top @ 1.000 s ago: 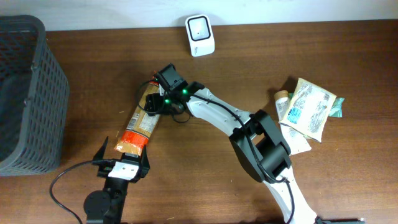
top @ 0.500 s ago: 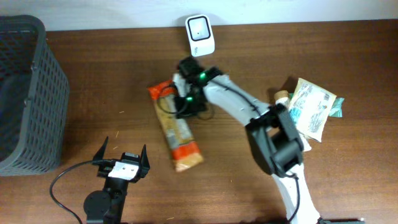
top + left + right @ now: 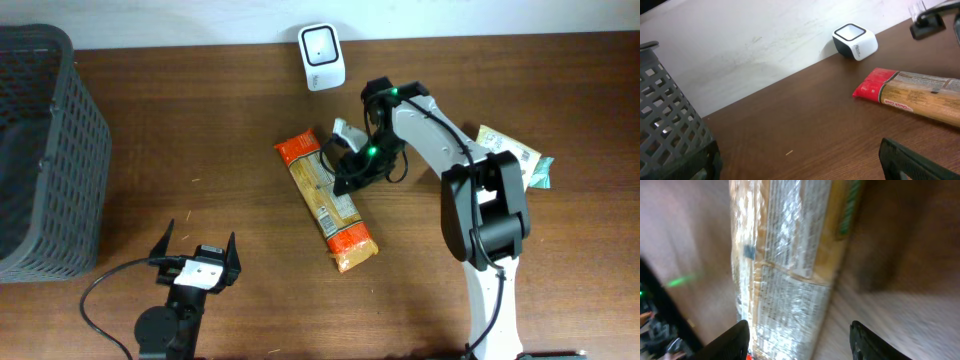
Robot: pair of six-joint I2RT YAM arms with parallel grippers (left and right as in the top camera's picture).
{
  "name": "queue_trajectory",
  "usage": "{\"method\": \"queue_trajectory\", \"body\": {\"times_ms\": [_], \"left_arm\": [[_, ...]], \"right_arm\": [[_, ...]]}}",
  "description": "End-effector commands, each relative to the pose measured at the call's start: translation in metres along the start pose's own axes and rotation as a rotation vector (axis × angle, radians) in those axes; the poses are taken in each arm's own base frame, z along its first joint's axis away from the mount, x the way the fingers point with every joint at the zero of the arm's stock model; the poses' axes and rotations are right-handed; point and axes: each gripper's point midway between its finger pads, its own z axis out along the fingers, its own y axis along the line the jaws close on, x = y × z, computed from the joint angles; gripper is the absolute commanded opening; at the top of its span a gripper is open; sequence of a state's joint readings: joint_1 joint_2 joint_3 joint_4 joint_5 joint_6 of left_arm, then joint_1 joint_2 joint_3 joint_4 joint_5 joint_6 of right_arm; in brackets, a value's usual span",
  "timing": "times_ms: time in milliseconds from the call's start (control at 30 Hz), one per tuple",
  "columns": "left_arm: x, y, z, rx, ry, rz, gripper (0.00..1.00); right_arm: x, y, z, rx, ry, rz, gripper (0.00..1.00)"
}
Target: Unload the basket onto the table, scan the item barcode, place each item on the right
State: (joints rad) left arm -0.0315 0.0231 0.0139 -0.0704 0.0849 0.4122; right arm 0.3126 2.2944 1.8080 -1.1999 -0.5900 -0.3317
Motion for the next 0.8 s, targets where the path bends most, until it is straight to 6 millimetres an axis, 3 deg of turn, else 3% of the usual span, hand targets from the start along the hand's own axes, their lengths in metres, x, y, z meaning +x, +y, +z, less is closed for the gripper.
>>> {"method": "queue_trajectory", "body": {"times_ms": [0, 100, 167, 267, 300, 400, 433, 500, 567, 600, 667, 767], "left_arm": [[0.002, 0.0, 0.0, -0.004, 0.005, 0.012, 0.99], [0.002, 0.0, 0.0, -0.004, 0.005, 0.012, 0.99], [0.002, 0.0, 0.0, -0.004, 0.005, 0.012, 0.99], [0.002, 0.0, 0.0, -0.004, 0.005, 0.012, 0.99], [0.002, 0.0, 0.0, -0.004, 0.005, 0.012, 0.99], [0.002, 0.0, 0.0, -0.004, 0.005, 0.012, 0.99], [0.002, 0.0, 0.0, -0.004, 0.005, 0.012, 0.99], [0.002, 0.0, 0.0, -0.004, 0.005, 0.012, 0.99], [0.002, 0.0, 0.0, -0.004, 0.005, 0.012, 0.99], [0.002, 0.0, 0.0, -0.004, 0.005, 0.012, 0.99], [0.002, 0.0, 0.0, -0.004, 0.005, 0.012, 0.99], [0.002, 0.0, 0.0, -0.004, 0.005, 0.012, 0.99]], "right_arm": [[0.012, 0.013, 0.029, -0.105, 0.031, -0.014, 0.62], [0.013, 0.015, 0.071, -0.107, 0.009, 0.055, 0.53], [0.014, 0.015, 0.099, -0.1, -0.017, 0.155, 0.32], [0.009, 0.024, 0.095, -0.156, -0.036, 0.159, 0.1], [0.001, 0.023, 0.085, -0.174, -0.066, 0.155, 0.05], [-0.023, 0.028, 0.041, -0.146, -0.162, 0.118, 0.04], [-0.03, 0.028, 0.008, -0.045, -0.201, 0.105, 0.04], [-0.027, 0.02, -0.04, 0.194, -0.226, 0.107, 0.04], [-0.002, -0.018, -0.106, 0.63, -0.246, 0.29, 0.04], [0.014, -0.035, -0.129, 0.836, -0.229, 0.364, 0.04], [0.026, -0.042, -0.132, 1.032, -0.177, 0.381, 0.04], [0.019, -0.038, -0.091, 1.094, -0.106, 0.332, 0.04]]}}
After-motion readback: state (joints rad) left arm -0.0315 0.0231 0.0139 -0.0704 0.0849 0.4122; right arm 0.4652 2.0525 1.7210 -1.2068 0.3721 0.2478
